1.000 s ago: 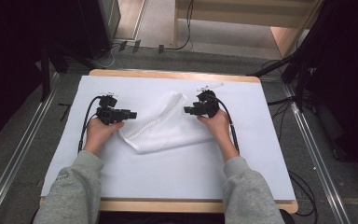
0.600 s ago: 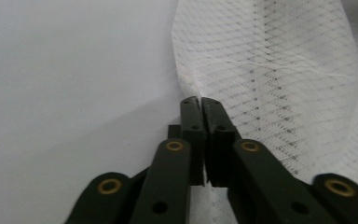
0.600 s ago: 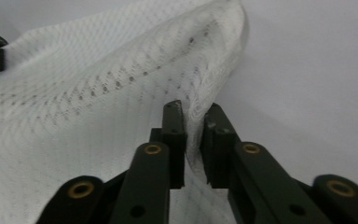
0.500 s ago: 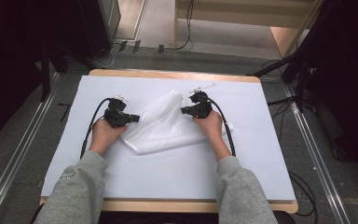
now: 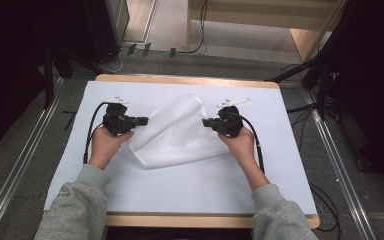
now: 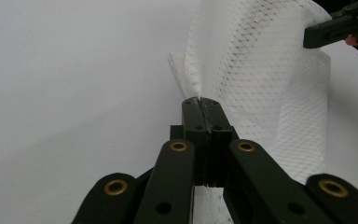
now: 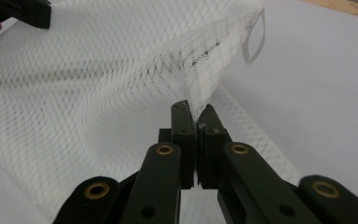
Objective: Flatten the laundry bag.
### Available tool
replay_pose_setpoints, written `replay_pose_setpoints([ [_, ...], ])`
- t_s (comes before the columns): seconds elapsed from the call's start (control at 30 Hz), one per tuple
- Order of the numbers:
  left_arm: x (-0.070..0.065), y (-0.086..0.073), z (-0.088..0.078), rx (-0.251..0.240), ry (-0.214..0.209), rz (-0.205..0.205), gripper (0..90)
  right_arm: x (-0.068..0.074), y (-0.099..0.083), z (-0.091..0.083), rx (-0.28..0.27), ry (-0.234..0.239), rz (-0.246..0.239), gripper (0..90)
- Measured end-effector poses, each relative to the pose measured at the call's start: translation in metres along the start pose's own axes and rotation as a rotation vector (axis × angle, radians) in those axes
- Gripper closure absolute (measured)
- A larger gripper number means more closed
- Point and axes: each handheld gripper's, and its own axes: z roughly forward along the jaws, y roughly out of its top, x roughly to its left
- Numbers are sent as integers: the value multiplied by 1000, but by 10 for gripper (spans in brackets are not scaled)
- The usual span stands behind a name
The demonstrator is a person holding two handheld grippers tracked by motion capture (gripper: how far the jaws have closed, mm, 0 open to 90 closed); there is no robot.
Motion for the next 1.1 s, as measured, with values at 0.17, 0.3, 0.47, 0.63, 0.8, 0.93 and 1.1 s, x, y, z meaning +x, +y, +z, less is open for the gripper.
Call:
replay_pose_setpoints([
  [0.17, -25, -6, -15, -25, -10, 56, 900, 10, -14, -21, 1, 9, -23, 898],
  [0.3, -39, -15, -21, -14, -30, 81, 900, 16, -28, -32, 9, 12, -28, 898],
  [0.47, -52, -27, -28, -9, -78, 81, 900, 22, -46, -43, 28, 14, -29, 897],
  [0.63, -62, -41, -23, 53, -121, 77, 900, 26, -64, -50, 71, 34, -9, 896],
  [0.8, -67, -53, -16, 88, -147, 65, 900, 31, -78, -53, 89, 38, -27, 891],
  [0.93, -69, -62, -10, 121, -182, 44, 900, 34, -85, -54, 112, 39, -28, 876],
  [1.1, -69, -66, -2, 163, -199, 34, 898, 32, -88, -58, 121, 49, -5, 772],
])
